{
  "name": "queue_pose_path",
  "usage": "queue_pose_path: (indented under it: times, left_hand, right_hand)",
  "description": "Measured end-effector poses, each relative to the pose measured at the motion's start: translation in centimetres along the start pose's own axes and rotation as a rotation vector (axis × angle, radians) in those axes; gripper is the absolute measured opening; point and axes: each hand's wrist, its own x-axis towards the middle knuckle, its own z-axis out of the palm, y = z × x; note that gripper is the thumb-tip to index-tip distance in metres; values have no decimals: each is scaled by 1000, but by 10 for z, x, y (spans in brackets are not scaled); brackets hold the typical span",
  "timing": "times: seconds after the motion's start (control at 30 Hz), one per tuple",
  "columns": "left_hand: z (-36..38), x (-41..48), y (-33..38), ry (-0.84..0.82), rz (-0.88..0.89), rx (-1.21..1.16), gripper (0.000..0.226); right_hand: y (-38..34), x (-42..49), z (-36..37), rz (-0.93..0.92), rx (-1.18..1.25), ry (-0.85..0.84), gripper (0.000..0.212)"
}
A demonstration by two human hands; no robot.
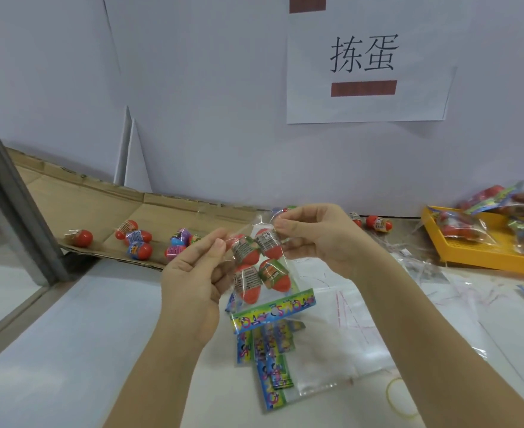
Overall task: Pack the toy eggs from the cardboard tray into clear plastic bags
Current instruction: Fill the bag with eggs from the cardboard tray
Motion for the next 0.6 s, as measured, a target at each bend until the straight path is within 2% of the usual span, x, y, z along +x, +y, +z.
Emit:
queue_pose_path:
  times: [0.17,0.23,0.3,0.43,0.6]
  left_hand:
    - [-2,0,3,-31,-80,-35,32]
    - [-3,0,3,-24,-95,-38,30]
    - [-3,1,4,-19,-84,-34,18]
    - [-2,-1,7,-13,-88,-32,21]
    - [-3,-1,10,-66,-119,-13,26]
  right_hand:
    - [5,2,4,-9,12,24,4]
    - [6,3,4,-11,5,12,5]
    - [4,3,1,-12,-2,-13,10]
    - [2,2,-5,-42,22,-84,27]
    - [3,1,-10,-84,25,-137,17]
